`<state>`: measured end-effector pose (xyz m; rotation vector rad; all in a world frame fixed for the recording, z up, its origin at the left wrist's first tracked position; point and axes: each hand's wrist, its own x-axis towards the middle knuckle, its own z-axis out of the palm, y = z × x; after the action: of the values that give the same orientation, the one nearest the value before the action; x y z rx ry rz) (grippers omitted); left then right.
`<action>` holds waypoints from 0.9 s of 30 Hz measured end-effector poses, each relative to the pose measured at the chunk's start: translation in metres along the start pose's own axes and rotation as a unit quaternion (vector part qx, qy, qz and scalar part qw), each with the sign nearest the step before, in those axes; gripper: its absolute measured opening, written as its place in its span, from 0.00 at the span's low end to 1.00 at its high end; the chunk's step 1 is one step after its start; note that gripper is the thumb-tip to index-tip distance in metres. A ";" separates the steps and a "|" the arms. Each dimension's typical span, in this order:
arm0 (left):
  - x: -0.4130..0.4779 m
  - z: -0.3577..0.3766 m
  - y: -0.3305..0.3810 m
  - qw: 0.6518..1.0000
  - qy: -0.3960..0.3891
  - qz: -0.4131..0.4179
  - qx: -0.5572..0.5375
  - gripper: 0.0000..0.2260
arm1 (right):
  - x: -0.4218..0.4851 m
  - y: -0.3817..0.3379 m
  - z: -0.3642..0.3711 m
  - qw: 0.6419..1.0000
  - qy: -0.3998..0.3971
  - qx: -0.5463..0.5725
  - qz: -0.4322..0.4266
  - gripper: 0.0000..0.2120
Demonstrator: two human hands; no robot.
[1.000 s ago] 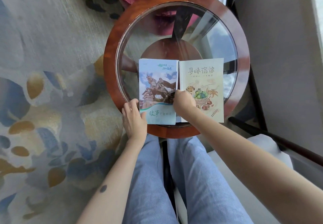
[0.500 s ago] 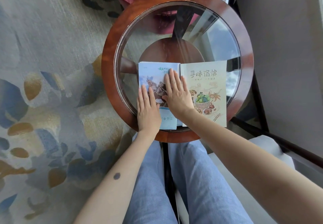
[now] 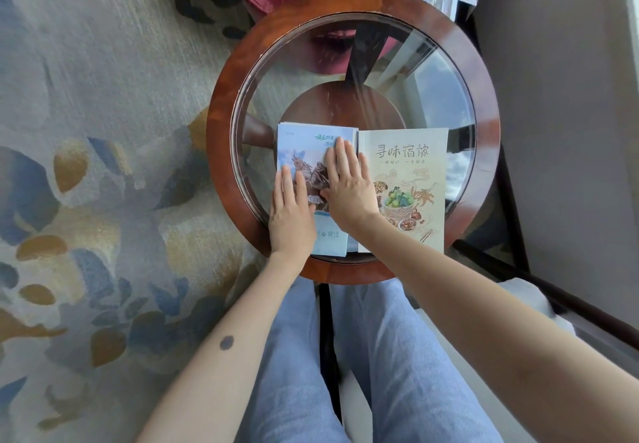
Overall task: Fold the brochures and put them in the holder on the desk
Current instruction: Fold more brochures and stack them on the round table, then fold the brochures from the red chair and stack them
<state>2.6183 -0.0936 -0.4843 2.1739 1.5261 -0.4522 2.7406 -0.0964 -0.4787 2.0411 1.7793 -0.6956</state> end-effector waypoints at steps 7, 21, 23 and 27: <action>0.004 -0.065 -0.009 1.000 -0.004 0.000 -0.008 0.17 | 0.004 0.008 -0.077 0.996 -0.041 0.082 -0.021 0.16; -0.083 -0.332 -0.128 0.941 0.318 0.059 -0.104 0.15 | -0.082 -0.095 -0.302 0.948 0.277 -0.039 -0.150 0.16; -0.106 -0.366 -0.150 0.917 0.377 0.078 -0.102 0.14 | -0.094 -0.120 -0.326 0.940 0.304 -0.030 -0.150 0.17; -0.133 -0.417 -0.190 0.883 0.451 0.110 -0.071 0.14 | -0.102 -0.168 -0.366 0.919 0.363 -0.007 -0.154 0.19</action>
<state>2.4002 0.0766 -0.0954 2.5223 1.5899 0.8515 2.6151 0.0496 -0.1108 2.1929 2.5275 0.0458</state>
